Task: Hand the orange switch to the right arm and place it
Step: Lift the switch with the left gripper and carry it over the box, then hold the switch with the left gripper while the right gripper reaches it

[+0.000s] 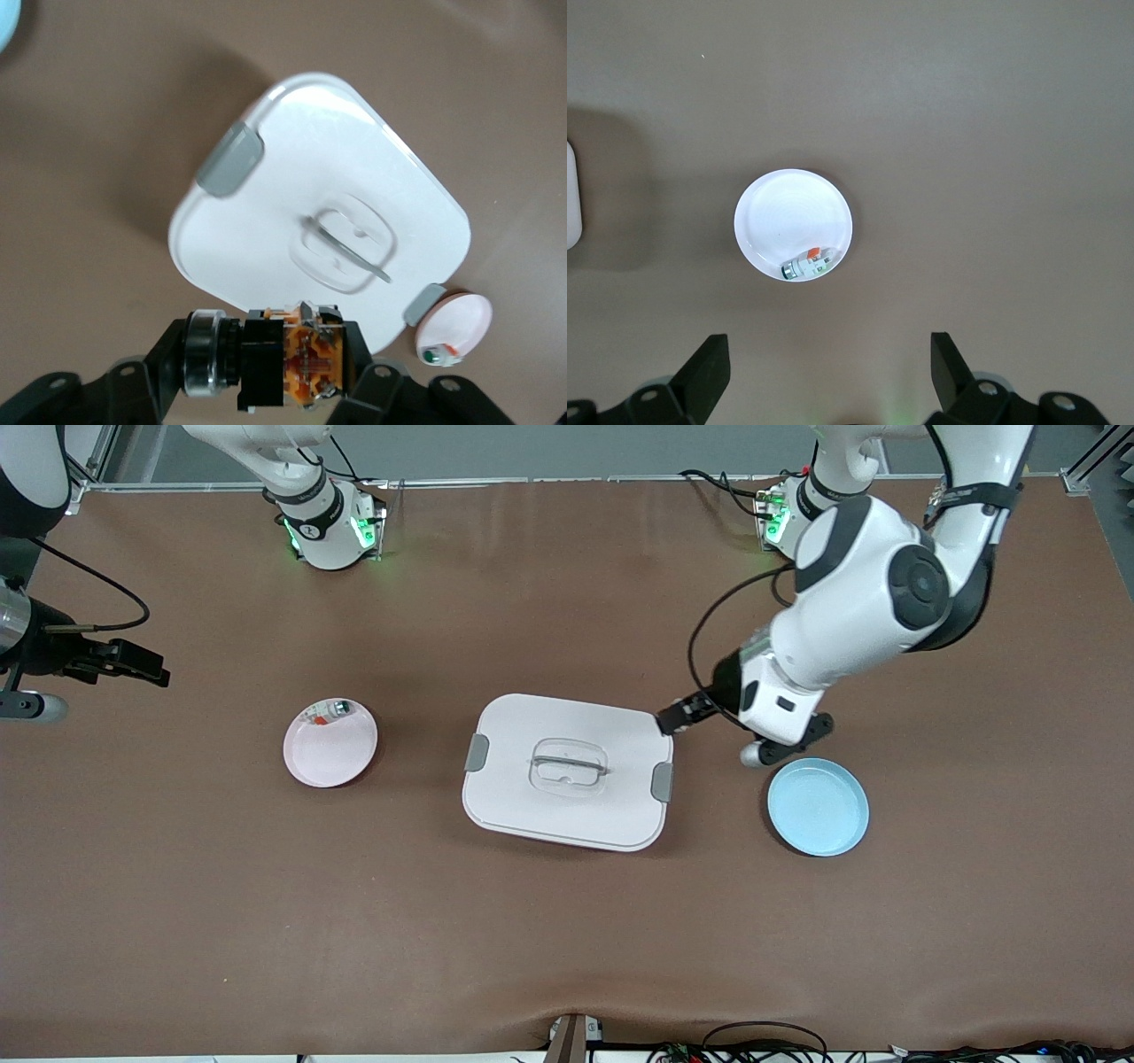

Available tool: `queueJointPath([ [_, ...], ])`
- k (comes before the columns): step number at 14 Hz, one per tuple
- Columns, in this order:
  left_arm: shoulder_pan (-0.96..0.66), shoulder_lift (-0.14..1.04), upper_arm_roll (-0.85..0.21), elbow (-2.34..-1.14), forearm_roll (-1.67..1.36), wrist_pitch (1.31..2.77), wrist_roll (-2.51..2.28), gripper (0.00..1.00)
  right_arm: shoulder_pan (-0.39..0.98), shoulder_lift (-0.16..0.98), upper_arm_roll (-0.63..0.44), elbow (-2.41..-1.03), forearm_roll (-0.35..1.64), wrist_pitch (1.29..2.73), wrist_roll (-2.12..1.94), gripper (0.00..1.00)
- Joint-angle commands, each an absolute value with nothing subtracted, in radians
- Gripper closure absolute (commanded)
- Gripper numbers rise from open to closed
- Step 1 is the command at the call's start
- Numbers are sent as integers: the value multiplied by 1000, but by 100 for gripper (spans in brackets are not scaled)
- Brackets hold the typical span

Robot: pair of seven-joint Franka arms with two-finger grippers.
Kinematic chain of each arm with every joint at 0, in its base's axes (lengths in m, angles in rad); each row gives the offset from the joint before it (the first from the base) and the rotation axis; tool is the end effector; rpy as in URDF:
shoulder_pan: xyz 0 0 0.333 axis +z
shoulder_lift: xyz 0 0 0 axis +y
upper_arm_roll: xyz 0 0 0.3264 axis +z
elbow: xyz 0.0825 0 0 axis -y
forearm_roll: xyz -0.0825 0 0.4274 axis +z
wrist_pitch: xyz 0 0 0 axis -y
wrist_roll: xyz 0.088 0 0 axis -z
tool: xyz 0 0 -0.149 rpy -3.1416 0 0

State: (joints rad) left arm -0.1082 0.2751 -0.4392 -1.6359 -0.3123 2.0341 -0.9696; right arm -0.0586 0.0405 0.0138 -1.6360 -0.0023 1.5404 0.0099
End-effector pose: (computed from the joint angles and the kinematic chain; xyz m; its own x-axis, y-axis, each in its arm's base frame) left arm 0.5976 -0.3707 0.4473 0.8362 0.4787 -0.2675 0.5456 -0.7757 0.3172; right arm 0.5957 -0.0272 0.5332 0.9893 -0.0543 -0.1357 -0.0543 -0.9985 0.0031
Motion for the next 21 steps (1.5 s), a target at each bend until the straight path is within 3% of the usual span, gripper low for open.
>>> queueJointPath([
  [1, -179, 366, -439, -1510, -324, 2011, -1188, 100, -64, 44, 20, -1632, -12, 1531, 9, 0],
  [3, -227, 417, -439, -1428, -322, 2011, -1340, 100, -63, 41, 21, -1649, 9, 1526, 18, 0],
  [8, -317, 472, -434, -1342, -321, 2040, -1563, 100, -127, -3, 18, -1781, 303, 1554, 28, 0],
  [12, -363, 502, -431, -1319, -321, 2075, -1673, 100, -120, -164, 24, -2042, 532, 1762, 28, 0],
  [14, -399, 512, -416, -1319, -316, 2098, -1710, 100, -71, -227, 26, -2140, 625, 1856, 26, 0],
  [18, -411, 535, -413, -1318, -318, 2126, -1808, 100, 64, -253, 28, -2166, 776, 1992, 47, 0],
  [21, -411, 543, -413, -1318, -318, 2126, -1864, 100, 220, -272, 29, -2241, 869, 2197, 124, 0],
])
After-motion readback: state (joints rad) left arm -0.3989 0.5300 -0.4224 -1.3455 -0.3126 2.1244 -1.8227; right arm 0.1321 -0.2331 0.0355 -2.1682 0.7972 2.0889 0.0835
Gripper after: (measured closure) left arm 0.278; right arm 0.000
